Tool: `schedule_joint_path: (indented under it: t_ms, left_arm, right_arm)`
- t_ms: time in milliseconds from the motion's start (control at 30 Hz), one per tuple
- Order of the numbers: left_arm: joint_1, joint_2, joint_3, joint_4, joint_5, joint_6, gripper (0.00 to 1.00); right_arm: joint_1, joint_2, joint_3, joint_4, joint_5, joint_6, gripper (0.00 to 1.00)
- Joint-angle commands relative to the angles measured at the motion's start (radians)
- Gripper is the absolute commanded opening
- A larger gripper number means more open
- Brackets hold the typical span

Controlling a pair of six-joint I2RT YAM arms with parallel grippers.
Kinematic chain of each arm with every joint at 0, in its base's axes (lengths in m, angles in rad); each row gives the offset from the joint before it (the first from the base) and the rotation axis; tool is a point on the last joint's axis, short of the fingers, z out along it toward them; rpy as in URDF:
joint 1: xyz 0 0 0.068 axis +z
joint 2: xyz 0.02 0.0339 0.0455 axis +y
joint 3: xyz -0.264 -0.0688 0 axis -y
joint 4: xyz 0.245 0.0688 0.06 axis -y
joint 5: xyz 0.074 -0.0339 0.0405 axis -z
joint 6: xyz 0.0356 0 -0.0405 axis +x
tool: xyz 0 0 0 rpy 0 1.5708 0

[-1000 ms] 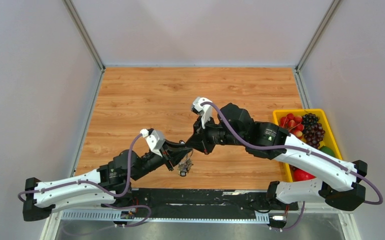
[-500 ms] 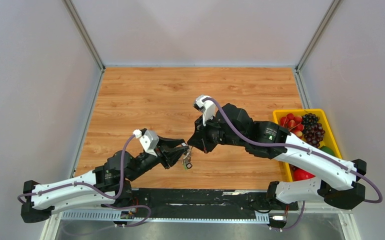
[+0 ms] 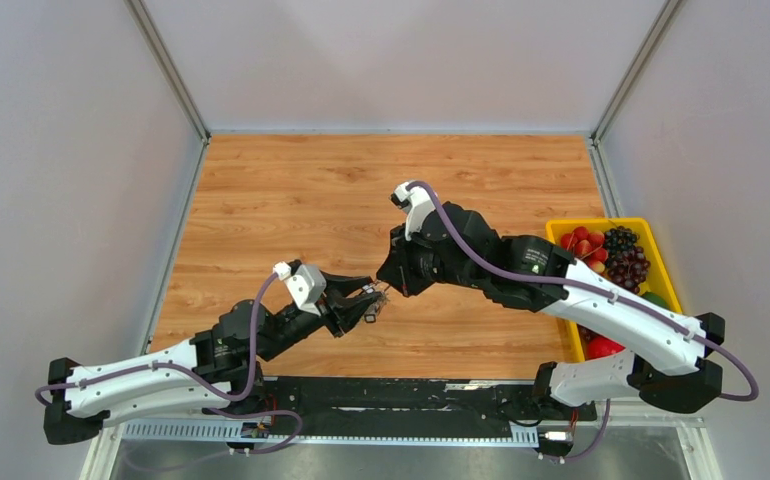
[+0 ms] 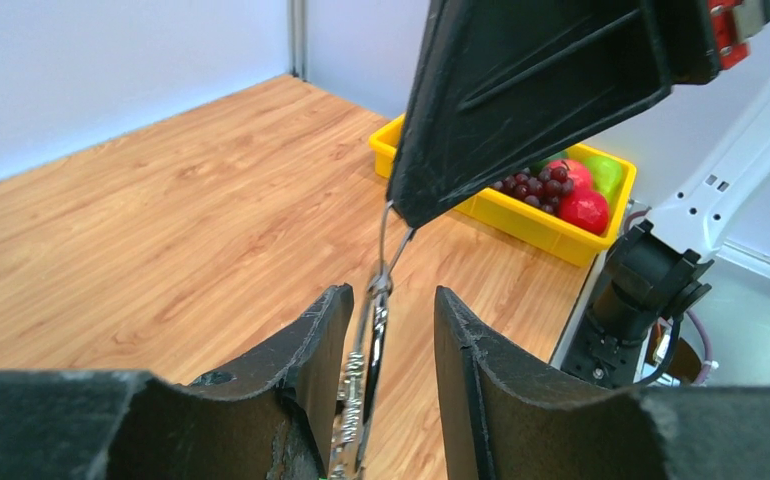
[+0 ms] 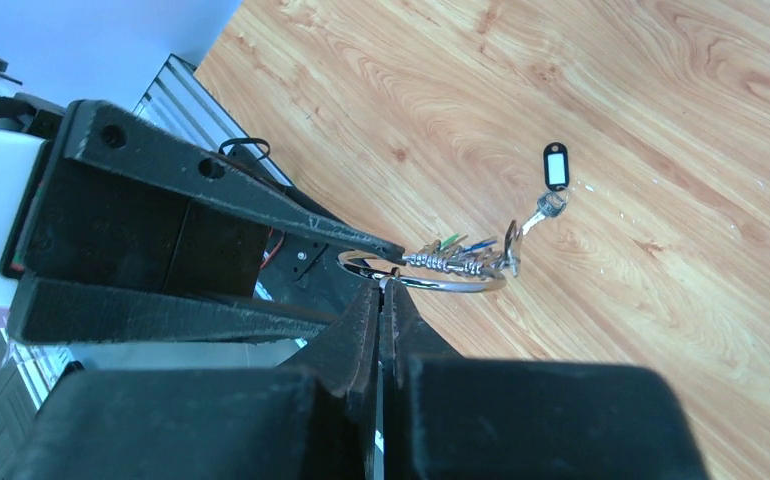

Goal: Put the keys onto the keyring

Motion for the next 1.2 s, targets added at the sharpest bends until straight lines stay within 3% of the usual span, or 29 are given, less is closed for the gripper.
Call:
schedule_joint_path:
  t_ms: [0,567,1167]
  left_arm:
    - [-0.001,0.010,-0.011,0.103,0.054,0.060,0.46]
    - [-0.001,0.065,-0.061,0.247,0.095,0.190,0.47]
    - [-0.001,0.062,-0.086,0.301,0.080,0.221,0.25]
  right_arm:
    - [0.006,0.011,0.057,0.010,0.034,0.052,0.00]
    - [0.006,0.009,0.074,-0.001,0.006,0.068,0.00]
    - [0.010,0.009,0.085,-0.001,-0.016,0.066,0.00]
